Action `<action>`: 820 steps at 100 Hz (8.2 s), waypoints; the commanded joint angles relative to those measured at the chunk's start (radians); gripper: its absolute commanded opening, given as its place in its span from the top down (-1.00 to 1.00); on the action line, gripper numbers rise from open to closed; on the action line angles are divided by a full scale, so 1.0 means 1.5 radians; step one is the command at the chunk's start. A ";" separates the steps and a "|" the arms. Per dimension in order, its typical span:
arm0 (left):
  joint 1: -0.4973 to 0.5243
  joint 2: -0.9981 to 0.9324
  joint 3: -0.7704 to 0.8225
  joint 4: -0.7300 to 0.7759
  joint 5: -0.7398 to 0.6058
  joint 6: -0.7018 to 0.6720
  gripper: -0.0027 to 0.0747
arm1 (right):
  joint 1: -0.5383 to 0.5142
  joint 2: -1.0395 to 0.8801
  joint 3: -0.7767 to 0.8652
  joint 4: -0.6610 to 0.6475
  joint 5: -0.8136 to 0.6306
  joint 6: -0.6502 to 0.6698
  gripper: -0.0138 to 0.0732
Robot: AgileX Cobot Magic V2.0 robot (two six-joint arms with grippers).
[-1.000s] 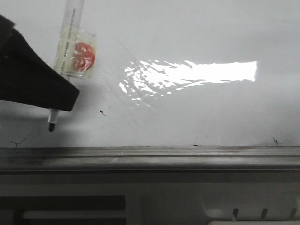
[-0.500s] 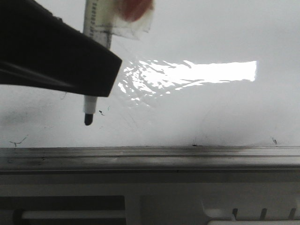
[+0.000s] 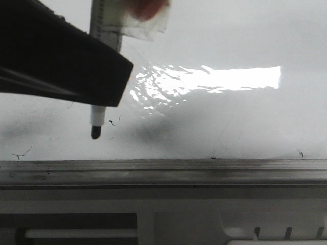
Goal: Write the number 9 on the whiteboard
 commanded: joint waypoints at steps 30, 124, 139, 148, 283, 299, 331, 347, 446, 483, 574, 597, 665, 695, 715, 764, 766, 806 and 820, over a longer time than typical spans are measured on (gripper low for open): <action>0.029 -0.044 -0.024 -0.058 0.010 -0.052 0.25 | 0.001 -0.005 -0.026 -0.034 -0.004 0.037 0.83; 0.180 -0.325 -0.022 0.137 -0.207 -0.354 0.34 | 0.023 -0.170 0.145 -1.012 -0.702 0.749 0.79; 0.180 -0.325 -0.022 0.137 -0.208 -0.354 0.34 | -0.021 -0.132 0.154 -0.970 -0.716 0.749 0.79; 0.180 -0.325 -0.022 0.137 -0.208 -0.354 0.34 | -0.026 -0.113 0.154 -0.963 -0.765 0.749 0.79; 0.180 -0.325 -0.022 0.137 -0.206 -0.354 0.34 | -0.074 -0.026 0.081 -0.889 -0.650 0.768 0.85; 0.180 -0.325 -0.022 0.137 -0.206 -0.354 0.34 | -0.072 -0.027 0.091 -0.889 -0.550 0.768 0.85; 0.180 -0.325 0.002 0.136 -0.175 -0.354 0.34 | 0.036 -0.031 0.249 -0.845 -0.632 0.770 0.85; 0.179 -0.325 0.019 0.133 -0.173 -0.354 0.34 | 0.037 -0.042 0.238 -0.843 -0.667 0.770 0.85; -0.094 0.008 0.016 -0.300 -0.035 0.200 0.16 | 0.216 -0.087 -0.037 -0.841 -0.228 0.770 0.85; -0.094 0.008 0.016 -0.295 -0.038 0.200 0.98 | 0.216 -0.078 -0.037 -0.835 -0.208 0.770 0.85; -0.094 -0.003 0.078 -0.299 -0.090 0.140 0.98 | 0.072 -0.221 -0.037 -0.832 -0.237 0.770 0.10; -0.094 -0.003 0.058 -0.300 -0.234 0.034 0.98 | 0.019 -0.284 -0.036 -0.832 -0.226 0.770 0.84; -0.148 0.096 -0.056 -0.300 -0.670 -0.163 0.98 | 0.012 -0.273 -0.033 -0.832 -0.193 0.770 0.84; -0.145 0.120 -0.058 -0.299 -0.696 -0.163 0.98 | 0.012 -0.252 -0.033 -0.823 -0.190 0.770 0.84; -0.145 0.120 -0.058 -0.299 -0.725 -0.168 0.97 | 0.012 -0.252 -0.033 -0.815 -0.188 0.770 0.84; -0.145 0.120 -0.058 -0.299 -0.739 -0.194 0.27 | 0.012 -0.253 -0.033 -0.790 -0.187 0.770 0.84; -0.145 0.120 -0.058 -0.299 -0.739 -0.194 0.25 | 0.012 -0.253 -0.033 -0.790 -0.187 0.770 0.84; -0.147 0.013 -0.057 -0.299 -0.718 -0.190 -0.52 | 0.012 -0.291 -0.024 -0.844 -0.125 0.770 0.83; -0.147 -0.112 -0.001 -0.299 -0.712 -0.176 -0.16 | 0.012 -0.383 0.041 -0.851 -0.127 0.770 0.82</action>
